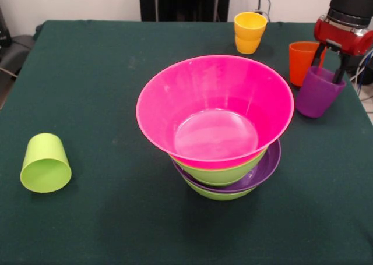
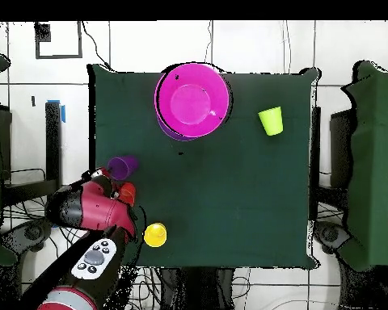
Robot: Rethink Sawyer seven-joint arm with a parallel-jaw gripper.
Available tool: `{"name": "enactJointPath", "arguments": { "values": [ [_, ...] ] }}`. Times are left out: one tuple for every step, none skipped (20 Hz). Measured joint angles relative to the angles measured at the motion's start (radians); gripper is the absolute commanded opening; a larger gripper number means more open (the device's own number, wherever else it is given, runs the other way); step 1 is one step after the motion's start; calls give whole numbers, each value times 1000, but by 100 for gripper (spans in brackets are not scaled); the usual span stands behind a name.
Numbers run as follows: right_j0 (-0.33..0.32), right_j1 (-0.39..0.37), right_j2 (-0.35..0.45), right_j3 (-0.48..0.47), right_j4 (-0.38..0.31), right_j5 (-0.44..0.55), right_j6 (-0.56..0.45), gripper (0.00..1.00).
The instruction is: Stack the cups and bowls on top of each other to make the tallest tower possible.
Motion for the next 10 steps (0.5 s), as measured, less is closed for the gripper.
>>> {"name": "enactJointPath", "arguments": {
  "values": [
    [1, 3, 0, 0, 4, 0, 0, 100],
    [2, 6, 0, 0, 7, 0, 0, 100],
    [2, 10, 0, 0, 11, 0, 0, 100],
    [1, 17, 0, 0, 15, 0, 0, 100],
    [1, 21, 0, 0, 17, -1, 0, 100],
    [1, 24, 0, 0, 18, -2, 0, 100],
    [1, 26, 0, 0, 18, -3, 0, 100],
    [1, 29, 0, 0, 18, -4, 0, 100],
    [1, 32, 0, 0, 18, -4, 0, 100],
    [0, 33, 0, 0, 18, -5, 0, 100]
  ]
}}
